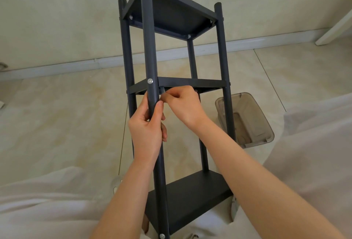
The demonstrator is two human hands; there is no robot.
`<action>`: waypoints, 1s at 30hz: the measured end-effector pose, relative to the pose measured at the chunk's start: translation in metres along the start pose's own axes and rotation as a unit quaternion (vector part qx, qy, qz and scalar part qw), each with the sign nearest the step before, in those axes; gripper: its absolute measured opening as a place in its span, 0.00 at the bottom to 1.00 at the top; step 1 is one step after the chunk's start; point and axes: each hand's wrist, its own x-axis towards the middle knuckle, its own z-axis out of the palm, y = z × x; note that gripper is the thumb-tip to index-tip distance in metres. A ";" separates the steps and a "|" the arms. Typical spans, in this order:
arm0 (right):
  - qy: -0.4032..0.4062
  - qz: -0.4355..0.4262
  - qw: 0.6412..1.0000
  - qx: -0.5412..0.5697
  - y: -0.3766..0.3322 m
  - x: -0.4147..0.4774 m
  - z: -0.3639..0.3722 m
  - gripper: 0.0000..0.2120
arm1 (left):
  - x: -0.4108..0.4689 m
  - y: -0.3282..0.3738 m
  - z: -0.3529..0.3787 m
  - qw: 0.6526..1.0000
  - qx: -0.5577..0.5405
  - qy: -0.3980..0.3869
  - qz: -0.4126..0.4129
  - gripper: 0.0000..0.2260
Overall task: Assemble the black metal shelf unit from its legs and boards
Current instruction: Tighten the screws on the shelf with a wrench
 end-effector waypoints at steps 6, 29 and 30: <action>0.010 -0.024 1.000 -0.011 0.003 -0.002 0.003 0.16 | 0.000 -0.001 -0.001 1.000 0.004 0.000 0.003 0.15; 0.084 -0.085 0.992 0.049 0.032 0.008 0.048 0.10 | 0.003 -0.007 -0.009 1.000 -0.023 0.000 -0.003 0.15; 0.081 -0.087 0.992 0.050 0.032 0.009 0.049 0.10 | 0.003 -0.008 -0.010 1.000 -0.021 0.001 -0.001 0.15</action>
